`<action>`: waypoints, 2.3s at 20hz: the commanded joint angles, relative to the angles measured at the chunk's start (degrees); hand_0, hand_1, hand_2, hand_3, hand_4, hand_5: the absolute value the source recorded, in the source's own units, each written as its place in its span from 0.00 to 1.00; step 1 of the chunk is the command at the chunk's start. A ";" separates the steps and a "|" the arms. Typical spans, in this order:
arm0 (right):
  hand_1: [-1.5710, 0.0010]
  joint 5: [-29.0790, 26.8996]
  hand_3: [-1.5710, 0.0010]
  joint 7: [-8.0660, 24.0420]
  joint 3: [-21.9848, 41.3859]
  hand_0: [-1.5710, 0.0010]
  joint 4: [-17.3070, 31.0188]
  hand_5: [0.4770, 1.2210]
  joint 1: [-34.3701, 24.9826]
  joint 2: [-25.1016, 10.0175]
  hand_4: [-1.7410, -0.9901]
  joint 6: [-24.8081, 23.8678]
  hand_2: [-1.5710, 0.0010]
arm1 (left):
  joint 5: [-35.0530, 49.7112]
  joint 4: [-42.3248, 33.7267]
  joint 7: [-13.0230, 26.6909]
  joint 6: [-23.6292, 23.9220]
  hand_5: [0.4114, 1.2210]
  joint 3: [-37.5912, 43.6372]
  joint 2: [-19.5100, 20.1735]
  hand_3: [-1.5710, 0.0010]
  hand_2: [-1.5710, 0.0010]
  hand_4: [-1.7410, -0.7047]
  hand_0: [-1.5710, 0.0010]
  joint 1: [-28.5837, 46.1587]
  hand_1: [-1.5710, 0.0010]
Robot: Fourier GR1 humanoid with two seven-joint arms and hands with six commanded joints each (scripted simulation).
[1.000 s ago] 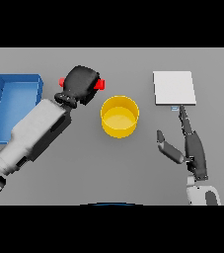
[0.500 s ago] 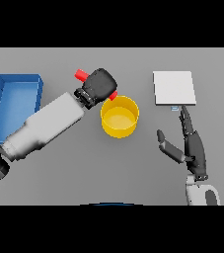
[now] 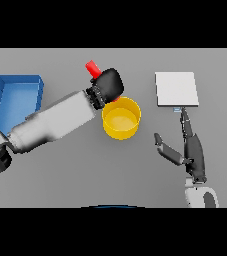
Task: Pick up the red beaker and tilt it to pour out 1 green nut into yellow bowl. Pick up the yellow bowl and place it on the metallic measuring scale.
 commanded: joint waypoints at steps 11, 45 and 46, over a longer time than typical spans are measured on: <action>1.00 1.18 1.00 -0.15 -0.32 1.00 -0.66 0.16 -0.34 -1.19 0.71 -0.59 1.00 | -5.23 4.11 -5.01 -1.23 1.00 -10.92 -1.55 0.00 0.00 0.01 0.00 -7.95 0.00; 1.00 0.03 1.00 -2.21 0.18 1.00 1.43 0.24 -2.48 -3.09 0.71 2.33 1.00 | 60.09 -4.86 25.80 35.72 1.00 34.92 29.89 0.08 0.00 0.00 0.00 18.92 0.00; 1.00 0.40 1.00 -2.31 0.10 1.00 1.83 0.24 -2.53 -3.22 0.71 2.02 1.00 | 61.15 -7.83 25.90 37.77 1.00 34.94 30.85 0.08 0.00 0.00 0.00 22.23 0.00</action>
